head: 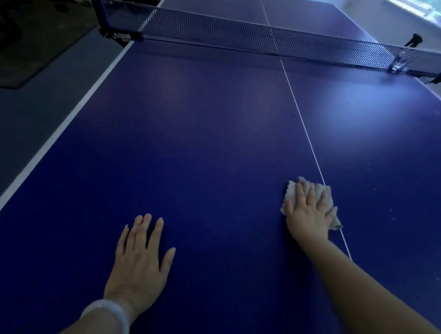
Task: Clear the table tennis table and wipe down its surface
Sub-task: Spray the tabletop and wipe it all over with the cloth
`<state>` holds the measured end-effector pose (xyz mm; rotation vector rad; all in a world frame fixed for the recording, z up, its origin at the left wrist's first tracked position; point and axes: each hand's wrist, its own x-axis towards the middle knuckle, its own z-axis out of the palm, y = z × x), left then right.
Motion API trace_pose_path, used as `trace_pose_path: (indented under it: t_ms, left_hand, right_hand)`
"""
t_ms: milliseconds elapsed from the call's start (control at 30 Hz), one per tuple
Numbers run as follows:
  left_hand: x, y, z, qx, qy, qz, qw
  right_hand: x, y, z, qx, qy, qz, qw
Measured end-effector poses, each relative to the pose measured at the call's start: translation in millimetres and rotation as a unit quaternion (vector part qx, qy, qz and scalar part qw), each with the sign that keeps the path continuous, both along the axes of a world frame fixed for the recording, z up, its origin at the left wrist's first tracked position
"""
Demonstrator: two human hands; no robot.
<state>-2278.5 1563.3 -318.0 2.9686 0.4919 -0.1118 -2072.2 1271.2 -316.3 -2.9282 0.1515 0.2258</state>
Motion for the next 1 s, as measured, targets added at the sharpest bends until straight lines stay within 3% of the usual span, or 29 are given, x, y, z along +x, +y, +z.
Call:
trace_pose_path:
  t_ms: [33,100,167,233,333,433,500,733,867,1000]
  left_hand:
    - [0,0,-1,0.002,0.001,0.000,1.000]
    - [0,0,-1,0.000,0.002,0.000,1.000]
    - [1,1,-1,0.000,0.011,-0.001,1.000]
    - [2,0,-1,-0.001,0.012,-0.002,1.000]
    - [2,-1,0,-0.005,0.012,-0.002,1.000]
    - [2,-1,1,-0.006,0.009,-0.004,1.000]
    - [1,0,1,-0.011,0.015,-0.005,1.000]
    - [-1,1,11,-0.029,0.050,-0.022,0.998]
    - [6,41,6,-0.053,-0.017,-0.058,0.997]
    - [22,114,5,-0.019,-0.032,0.072,0.997]
  right_hand:
    - [-7,15,0,-0.022,0.002,0.012,1.000]
    - [-36,51,-5,-0.063,-0.034,0.154,0.985]
    - [-82,78,-12,-0.047,-0.050,0.340,0.938]
    - [-112,76,-16,-0.017,-0.049,0.435,0.899]
    - [-98,39,-16,-0.074,-0.058,0.379,0.920]
    - [-65,16,-5,-0.058,-0.026,0.134,0.989]
    - [-62,36,1,-0.023,-0.006,0.026,0.999]
    - [-77,117,-9,-0.008,-0.037,0.120,0.992]
    - [-75,116,-11,-0.014,-0.049,0.111,0.993]
    - [-73,118,-11,-0.003,-0.025,0.098,0.995]
